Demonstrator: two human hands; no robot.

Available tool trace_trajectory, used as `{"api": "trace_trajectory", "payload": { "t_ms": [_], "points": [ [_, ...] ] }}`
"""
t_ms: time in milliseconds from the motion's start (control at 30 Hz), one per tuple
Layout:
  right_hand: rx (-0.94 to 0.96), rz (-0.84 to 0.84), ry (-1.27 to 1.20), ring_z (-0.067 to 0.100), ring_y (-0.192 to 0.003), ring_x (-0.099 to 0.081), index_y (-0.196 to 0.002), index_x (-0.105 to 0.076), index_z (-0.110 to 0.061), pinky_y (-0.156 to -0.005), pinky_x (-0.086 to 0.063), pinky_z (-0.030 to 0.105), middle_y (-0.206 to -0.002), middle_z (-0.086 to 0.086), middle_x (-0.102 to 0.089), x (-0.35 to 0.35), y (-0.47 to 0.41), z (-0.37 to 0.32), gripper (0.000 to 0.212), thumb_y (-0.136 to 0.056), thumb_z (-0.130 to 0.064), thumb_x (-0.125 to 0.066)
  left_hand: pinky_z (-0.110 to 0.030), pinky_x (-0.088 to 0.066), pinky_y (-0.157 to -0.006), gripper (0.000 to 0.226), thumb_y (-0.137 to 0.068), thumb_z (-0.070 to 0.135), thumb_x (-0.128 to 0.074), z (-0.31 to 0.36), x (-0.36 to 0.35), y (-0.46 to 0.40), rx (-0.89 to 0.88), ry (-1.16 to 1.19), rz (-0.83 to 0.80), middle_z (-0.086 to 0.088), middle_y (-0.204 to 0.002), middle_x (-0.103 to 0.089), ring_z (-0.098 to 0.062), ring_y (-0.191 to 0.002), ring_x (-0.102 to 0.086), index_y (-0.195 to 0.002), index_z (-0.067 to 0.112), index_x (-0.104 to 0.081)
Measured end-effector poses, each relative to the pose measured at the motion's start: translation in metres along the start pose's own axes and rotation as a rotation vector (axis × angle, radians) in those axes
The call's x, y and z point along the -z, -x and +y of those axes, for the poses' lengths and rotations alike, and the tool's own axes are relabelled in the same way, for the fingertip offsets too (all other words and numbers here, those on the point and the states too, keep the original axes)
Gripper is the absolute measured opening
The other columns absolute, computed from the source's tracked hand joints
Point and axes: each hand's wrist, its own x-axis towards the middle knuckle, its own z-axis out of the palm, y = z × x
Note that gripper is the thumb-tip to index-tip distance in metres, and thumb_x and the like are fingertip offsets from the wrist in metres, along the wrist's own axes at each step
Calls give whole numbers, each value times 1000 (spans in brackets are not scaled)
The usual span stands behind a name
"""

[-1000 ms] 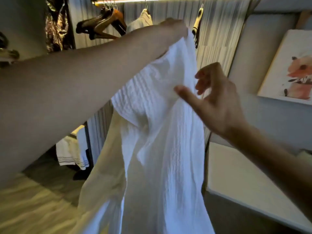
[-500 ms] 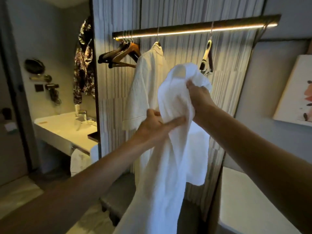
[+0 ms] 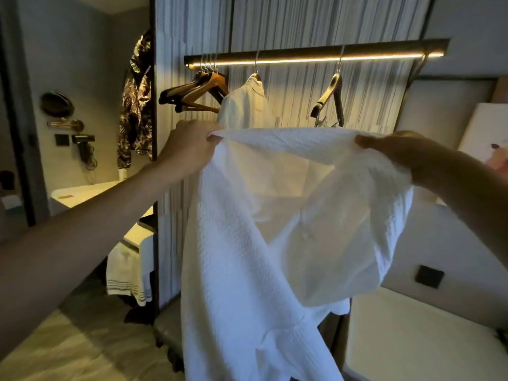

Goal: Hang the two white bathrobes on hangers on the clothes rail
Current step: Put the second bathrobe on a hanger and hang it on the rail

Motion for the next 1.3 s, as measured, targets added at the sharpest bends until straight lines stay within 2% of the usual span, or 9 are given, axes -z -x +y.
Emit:
{"api": "trace_trajectory", "payload": {
  "t_ms": [233,400,500,600,833,967,1100,1200,1300],
  "points": [
    [53,240,-36,23,-71,-58,-105,-60,-11,-64,-46,33,-87,7,-60,1,-6,4,43,-86,-49,-64,-34,-60,-80,25,-90,17,-66,43,1,3,-125,98,-79,-9,-103,-76,-16,-88,-72,-112,11,-74],
    [152,297,753,26,-71,-53,-95,-63,3,-64,-41,30,-81,12,-57,16,-9,16,61,-92,-56,-50,-41,-59,-79,21,-89,20,-66,57,7,6,-245,-59,-104,-8,-91,-78,-18,-81,-72,-106,13,-77],
    [479,366,720,25,-87,-58,-116,-57,-1,-71,-50,33,-98,12,-61,-4,2,22,66,-87,-60,-53,-35,-62,-71,22,-90,15,-65,79,4,-2,53,353,-164,-11,-93,-76,-22,-79,-75,-108,7,-74],
    [605,-99,324,20,-103,-59,-134,-45,-12,-82,-51,34,-116,1,-58,-55,36,5,70,-85,-62,-56,-33,-61,-78,24,-94,10,-59,102,-12,-4,342,829,-345,-12,-104,-71,-25,-94,-72,-115,1,-65],
    [671,-114,510,27,-75,-70,-88,-72,-4,-74,-59,43,-82,14,-73,-59,25,5,43,-89,-45,-62,-34,-39,-63,17,-99,38,-45,90,-42,12,-14,361,-416,-2,-84,-55,-20,-75,-55,-102,21,-48],
    [787,-155,721,6,-65,-64,-88,-73,-10,-66,-55,21,-75,-3,-67,-42,20,-10,27,-88,-36,-67,-33,-46,-66,59,-89,22,-63,74,-63,35,-281,-2,-533,-6,-111,-58,-21,-84,-57,-136,18,-28],
    [792,-119,801,-4,-65,-56,-91,-74,-13,-59,-38,9,-71,-10,-61,-27,16,-1,20,-87,-32,-69,-30,-41,-87,78,-91,18,-62,42,-87,66,-209,-119,-713,-12,-140,-51,-29,-117,-54,-154,14,-18],
    [696,-86,816,2,-67,-57,-90,-73,-13,-67,-45,18,-70,-11,-59,-6,12,11,21,-87,-33,-68,-37,-46,-81,33,-91,29,-65,6,-106,105,-127,-69,-866,-7,-108,-65,-28,-96,-62,-118,12,-57],
    [638,-107,710,9,-71,-61,-95,-72,-10,-60,-43,16,-77,-4,-64,6,15,18,24,-90,-32,-64,-29,-51,-72,2,-93,15,-58,1,-113,121,27,156,-546,-3,-90,-61,-25,-84,-64,-94,17,-58]
  ]
}}
